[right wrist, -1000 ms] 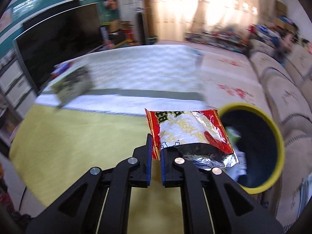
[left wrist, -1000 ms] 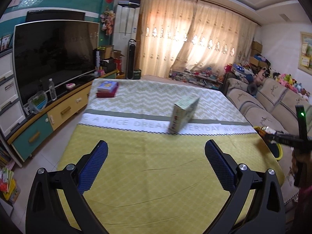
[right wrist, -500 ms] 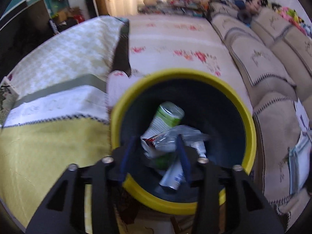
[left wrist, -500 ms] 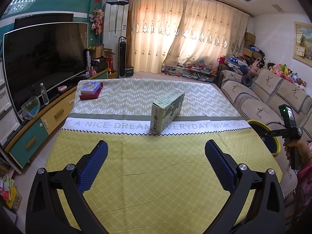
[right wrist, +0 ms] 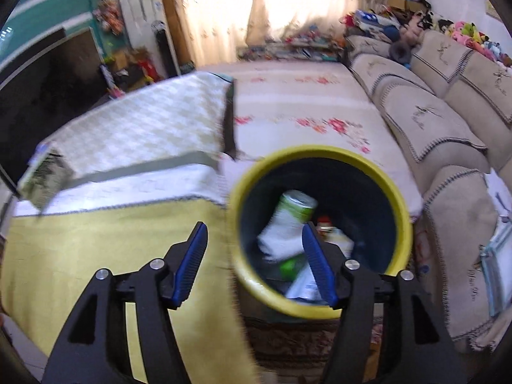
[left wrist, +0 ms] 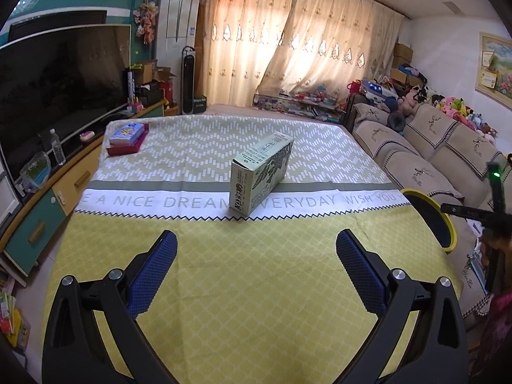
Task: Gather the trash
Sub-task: 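Grasp the green-and-white box with the left gripper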
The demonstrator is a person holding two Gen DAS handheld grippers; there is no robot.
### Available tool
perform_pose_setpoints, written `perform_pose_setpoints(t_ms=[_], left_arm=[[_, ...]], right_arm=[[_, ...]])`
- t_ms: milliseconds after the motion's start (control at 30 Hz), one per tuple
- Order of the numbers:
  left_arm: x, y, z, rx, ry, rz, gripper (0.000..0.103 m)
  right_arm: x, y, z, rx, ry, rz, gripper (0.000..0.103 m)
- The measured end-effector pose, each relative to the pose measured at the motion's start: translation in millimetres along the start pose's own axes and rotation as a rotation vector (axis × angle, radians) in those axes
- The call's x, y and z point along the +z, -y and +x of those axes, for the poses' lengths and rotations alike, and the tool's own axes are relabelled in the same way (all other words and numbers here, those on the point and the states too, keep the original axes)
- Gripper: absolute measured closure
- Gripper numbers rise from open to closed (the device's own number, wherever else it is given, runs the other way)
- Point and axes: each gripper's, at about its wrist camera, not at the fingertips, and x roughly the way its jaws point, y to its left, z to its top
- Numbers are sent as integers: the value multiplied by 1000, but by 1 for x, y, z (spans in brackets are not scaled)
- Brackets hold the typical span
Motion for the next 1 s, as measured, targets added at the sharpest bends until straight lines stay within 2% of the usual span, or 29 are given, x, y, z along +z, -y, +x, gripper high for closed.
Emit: perform_pose_setpoints(t_ms=[167, 333, 567, 767, 833, 1000], left_arm=[[21, -5, 37, -13, -31, 38, 5], [40, -4, 79, -30, -86, 115, 5], [56, -9, 124, -62, -151, 107, 6], [64, 2, 146, -48, -166, 154, 22], [66, 4, 152, -50, -168, 156, 31], [67, 5, 163, -53, -181, 153, 44]], right_arm=[[-8, -32, -10, 87, 31, -23, 44], [-9, -45, -13, 130, 36, -22, 44], [-11, -51, -11, 154, 32, -20, 44], [-13, -51, -5, 162, 19, -15, 44], [-14, -51, -3, 164, 14, -13, 44], [-16, -49, -1, 167, 7, -9, 44]])
